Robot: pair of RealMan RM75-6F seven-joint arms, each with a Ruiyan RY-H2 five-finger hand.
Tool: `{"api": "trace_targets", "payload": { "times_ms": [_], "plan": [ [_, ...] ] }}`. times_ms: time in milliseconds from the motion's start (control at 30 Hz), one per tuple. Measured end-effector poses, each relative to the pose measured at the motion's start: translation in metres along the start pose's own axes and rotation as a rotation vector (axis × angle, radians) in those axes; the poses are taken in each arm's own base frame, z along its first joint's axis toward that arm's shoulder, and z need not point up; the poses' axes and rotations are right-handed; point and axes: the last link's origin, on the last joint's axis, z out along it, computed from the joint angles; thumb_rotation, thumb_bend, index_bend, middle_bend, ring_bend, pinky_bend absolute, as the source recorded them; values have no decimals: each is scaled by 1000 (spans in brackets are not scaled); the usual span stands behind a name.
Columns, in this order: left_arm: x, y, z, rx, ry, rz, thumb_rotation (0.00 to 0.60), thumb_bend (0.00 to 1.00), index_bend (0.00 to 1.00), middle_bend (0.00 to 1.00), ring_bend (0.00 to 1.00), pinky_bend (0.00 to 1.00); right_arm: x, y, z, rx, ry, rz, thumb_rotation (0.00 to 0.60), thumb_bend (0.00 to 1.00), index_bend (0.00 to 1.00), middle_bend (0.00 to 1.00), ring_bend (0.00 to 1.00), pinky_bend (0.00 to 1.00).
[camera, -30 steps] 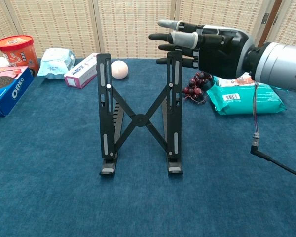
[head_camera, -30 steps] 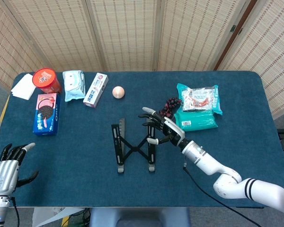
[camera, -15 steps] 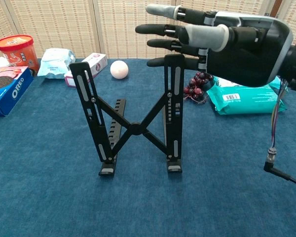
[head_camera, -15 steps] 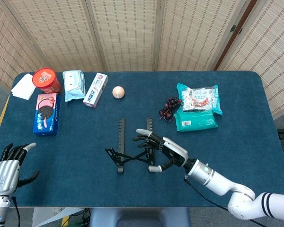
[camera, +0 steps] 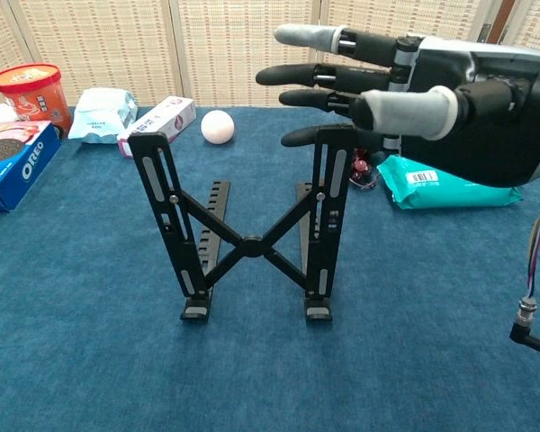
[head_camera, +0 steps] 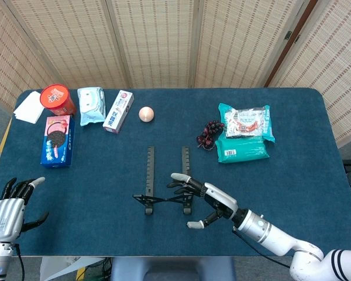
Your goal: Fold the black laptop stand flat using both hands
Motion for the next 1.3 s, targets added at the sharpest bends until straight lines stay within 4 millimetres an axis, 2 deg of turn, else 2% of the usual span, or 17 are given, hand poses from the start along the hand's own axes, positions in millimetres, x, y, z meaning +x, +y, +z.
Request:
{"api": "trace_targets", "payload": {
  "times_ms": [467, 733, 1300],
  "plan": [
    [1, -2, -1, 10, 3, 2, 600, 193, 171, 207, 166, 64, 12, 19, 11, -58, 45, -39, 600, 83, 0, 167, 31, 172],
    [0, -1, -1, 9, -1, 3, 600, 193, 172, 207, 166, 64, 7, 35, 13, -98, 22, -30, 600, 47, 0, 161, 31, 168],
    [-1, 0, -2, 13, -4, 8, 600, 193, 171, 207, 166, 64, 9, 63, 11, -143, 34, 18, 600, 39, 0, 152, 31, 162]
  ]
}}
